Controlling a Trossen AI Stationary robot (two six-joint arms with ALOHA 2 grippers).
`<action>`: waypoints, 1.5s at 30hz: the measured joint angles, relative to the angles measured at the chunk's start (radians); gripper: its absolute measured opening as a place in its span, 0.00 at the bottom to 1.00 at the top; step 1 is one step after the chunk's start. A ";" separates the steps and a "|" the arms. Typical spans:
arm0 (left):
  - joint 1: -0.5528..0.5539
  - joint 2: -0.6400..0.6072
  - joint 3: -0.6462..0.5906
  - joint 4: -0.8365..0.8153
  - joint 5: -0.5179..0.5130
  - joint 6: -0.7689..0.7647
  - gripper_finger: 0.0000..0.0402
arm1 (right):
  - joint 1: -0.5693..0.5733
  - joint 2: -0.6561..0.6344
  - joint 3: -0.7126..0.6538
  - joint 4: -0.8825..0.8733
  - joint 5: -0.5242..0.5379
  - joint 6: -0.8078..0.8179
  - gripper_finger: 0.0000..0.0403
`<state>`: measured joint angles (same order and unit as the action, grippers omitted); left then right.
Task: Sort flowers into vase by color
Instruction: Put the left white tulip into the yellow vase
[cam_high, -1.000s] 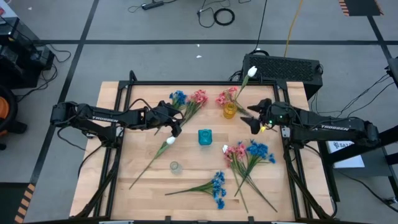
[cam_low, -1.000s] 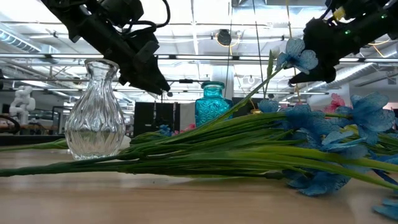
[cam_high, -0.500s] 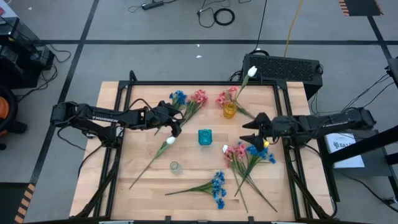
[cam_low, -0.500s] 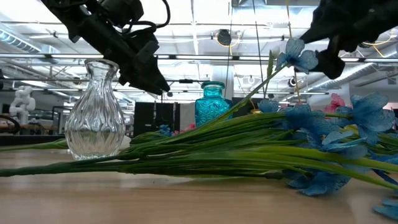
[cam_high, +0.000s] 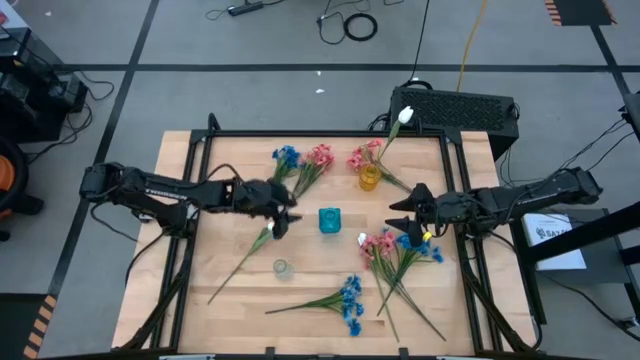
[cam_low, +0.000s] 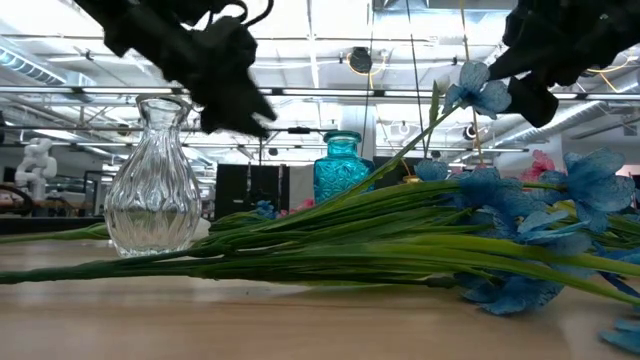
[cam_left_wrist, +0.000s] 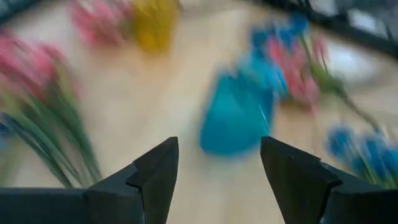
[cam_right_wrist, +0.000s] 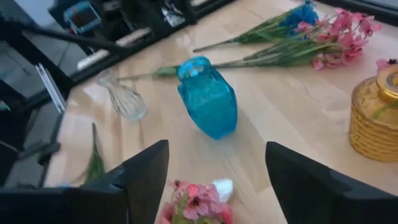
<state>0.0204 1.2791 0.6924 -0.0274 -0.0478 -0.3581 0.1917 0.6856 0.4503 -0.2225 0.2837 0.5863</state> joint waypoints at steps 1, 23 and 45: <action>-0.023 0.001 0.000 -0.044 0.011 -0.031 0.58 | 0.000 0.001 0.000 -0.003 0.001 -0.018 0.63; -0.493 -0.024 -0.002 -0.671 -0.171 -0.804 0.58 | 0.000 0.001 0.000 -0.065 0.003 -0.123 0.58; -0.630 0.171 -0.046 -0.629 -0.238 -0.970 0.58 | 0.000 0.001 0.000 -0.267 0.237 -0.045 0.58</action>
<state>-0.6098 1.4499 0.6464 -0.6563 -0.2863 -1.3285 0.1917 0.6868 0.4503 -0.4900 0.5206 0.5415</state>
